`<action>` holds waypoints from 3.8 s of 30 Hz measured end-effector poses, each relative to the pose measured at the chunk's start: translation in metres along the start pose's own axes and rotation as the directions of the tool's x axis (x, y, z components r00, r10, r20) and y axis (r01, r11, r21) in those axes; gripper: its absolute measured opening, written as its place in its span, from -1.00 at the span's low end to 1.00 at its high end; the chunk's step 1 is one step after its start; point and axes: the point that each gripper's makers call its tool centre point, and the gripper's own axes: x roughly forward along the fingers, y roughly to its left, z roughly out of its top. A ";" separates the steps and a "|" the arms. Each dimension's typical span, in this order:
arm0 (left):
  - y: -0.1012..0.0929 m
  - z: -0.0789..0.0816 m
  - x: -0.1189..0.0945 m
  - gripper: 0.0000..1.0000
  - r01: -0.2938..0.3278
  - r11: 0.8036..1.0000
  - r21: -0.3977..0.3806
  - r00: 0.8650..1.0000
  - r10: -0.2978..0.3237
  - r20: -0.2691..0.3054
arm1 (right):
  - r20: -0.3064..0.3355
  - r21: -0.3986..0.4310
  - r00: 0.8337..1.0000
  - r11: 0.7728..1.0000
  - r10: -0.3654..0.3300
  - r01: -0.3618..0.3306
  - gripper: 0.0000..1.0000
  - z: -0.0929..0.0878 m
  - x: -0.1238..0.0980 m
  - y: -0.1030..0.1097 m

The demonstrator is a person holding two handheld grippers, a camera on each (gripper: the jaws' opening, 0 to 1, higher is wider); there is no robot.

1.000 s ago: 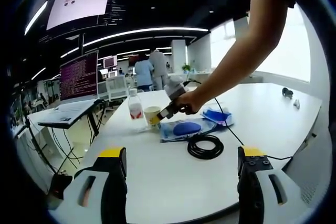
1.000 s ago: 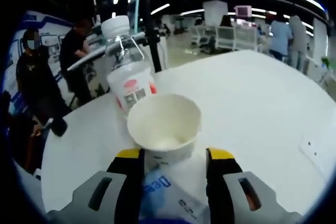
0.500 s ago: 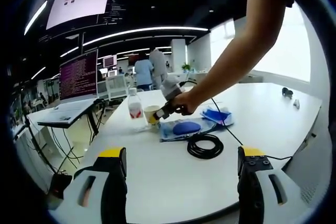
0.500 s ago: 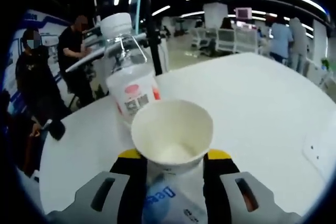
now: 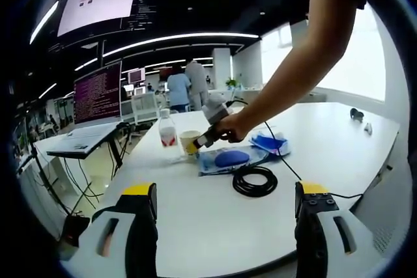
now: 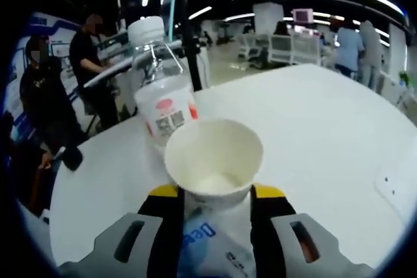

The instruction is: Arrange the tabletop items into an orderly group along one side of the table until the central work area is clear of visible clutter.

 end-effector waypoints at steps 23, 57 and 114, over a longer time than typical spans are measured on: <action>-0.002 0.001 0.000 0.74 0.005 1.000 0.011 1.000 -0.005 0.001 | -0.011 0.031 1.000 0.999 -0.021 0.021 -0.12 -0.014 -0.021 -0.010; -0.005 0.003 -0.001 0.75 0.021 1.000 0.020 1.000 -0.022 0.017 | -0.008 0.058 1.000 0.998 -0.027 0.027 0.37 -0.047 -0.096 0.010; -0.024 -0.003 0.001 0.87 0.122 0.992 0.024 0.992 -0.121 -0.039 | 0.248 0.447 0.948 0.892 -0.199 0.070 0.90 -0.113 -0.253 0.043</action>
